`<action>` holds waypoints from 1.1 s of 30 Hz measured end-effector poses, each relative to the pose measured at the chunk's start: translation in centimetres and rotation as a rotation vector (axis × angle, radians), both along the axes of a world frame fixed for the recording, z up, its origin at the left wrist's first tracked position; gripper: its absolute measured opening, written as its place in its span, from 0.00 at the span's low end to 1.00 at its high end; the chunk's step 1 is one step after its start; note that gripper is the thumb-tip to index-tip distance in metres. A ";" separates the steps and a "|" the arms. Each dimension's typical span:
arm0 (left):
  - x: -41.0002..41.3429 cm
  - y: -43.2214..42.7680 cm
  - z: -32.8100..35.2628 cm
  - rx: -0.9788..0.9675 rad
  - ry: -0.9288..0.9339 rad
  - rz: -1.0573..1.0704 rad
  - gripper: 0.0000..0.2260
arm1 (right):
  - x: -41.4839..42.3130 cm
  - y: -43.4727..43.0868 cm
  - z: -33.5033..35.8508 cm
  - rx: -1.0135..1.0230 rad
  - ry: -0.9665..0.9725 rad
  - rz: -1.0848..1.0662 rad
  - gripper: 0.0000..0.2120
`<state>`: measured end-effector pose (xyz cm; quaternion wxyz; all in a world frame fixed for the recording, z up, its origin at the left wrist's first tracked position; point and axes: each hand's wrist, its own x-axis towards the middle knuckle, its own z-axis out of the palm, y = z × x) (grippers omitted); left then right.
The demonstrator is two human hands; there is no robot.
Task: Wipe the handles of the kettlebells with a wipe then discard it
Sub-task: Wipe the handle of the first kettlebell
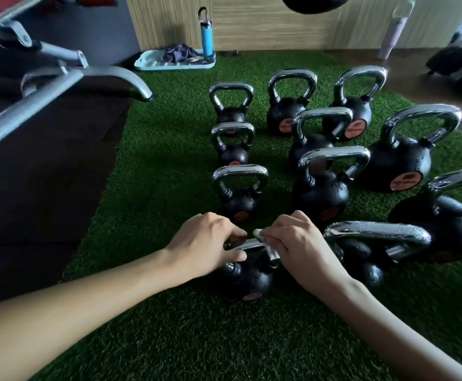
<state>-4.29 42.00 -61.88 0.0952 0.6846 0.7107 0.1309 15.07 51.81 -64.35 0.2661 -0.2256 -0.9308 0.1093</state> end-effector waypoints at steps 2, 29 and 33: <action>0.0 -0.2 -0.4 -0.037 0.052 -0.032 0.21 | -0.6 -0.6 -0.2 0.030 0.007 0.061 0.04; -5.3 -6.6 -3.1 -0.019 -0.023 0.011 0.15 | -1.1 -2.0 -7.4 -0.569 0.212 -0.205 0.09; -3.6 -5.4 -2.3 0.021 -0.016 0.019 0.14 | 0.1 -0.7 -6.4 -0.543 0.178 -0.256 0.08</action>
